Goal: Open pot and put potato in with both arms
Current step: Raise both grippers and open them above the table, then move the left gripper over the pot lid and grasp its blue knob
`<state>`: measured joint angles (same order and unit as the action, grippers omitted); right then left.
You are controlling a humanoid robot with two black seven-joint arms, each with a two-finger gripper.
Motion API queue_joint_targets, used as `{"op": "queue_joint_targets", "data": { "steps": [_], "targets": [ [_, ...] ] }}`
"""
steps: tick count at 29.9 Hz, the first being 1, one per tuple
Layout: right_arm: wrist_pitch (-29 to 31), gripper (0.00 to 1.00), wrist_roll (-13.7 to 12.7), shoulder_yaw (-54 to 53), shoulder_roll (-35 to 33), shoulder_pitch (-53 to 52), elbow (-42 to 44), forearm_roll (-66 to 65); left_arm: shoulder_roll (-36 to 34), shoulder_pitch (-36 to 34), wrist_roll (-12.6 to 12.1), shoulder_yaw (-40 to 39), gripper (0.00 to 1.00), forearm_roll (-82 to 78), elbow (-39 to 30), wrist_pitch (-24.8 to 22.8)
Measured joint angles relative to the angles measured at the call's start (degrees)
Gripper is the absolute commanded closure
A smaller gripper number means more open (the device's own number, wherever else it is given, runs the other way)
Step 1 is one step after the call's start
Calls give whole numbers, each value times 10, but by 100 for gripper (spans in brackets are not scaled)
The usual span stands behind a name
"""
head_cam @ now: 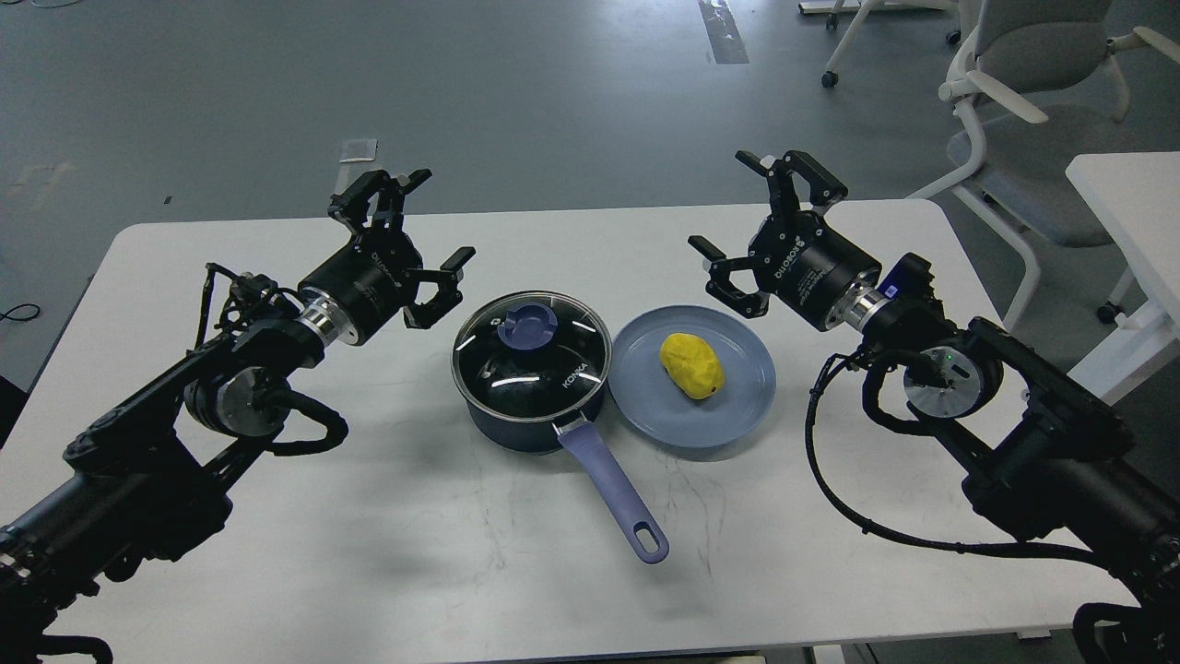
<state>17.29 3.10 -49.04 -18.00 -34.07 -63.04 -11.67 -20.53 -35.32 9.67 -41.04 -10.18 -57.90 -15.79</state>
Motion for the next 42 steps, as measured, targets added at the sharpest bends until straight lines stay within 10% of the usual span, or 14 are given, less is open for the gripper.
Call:
{"op": "queue_joint_targets", "data": {
  "steps": [35, 38, 42],
  "targets": [
    [-2, 0, 2, 17, 15, -47, 46, 0, -58, 8, 3, 9, 2, -11, -51, 54],
    [-8, 0, 2, 16, 13, -47, 46, 0, -62, 8, 23, 9, 2, -38, -65, 55],
    [-18, 0, 2, 14, 3, -43, 46, 0, -73, 9, 118, 9, 2, -176, -103, 75]
  ]
}}
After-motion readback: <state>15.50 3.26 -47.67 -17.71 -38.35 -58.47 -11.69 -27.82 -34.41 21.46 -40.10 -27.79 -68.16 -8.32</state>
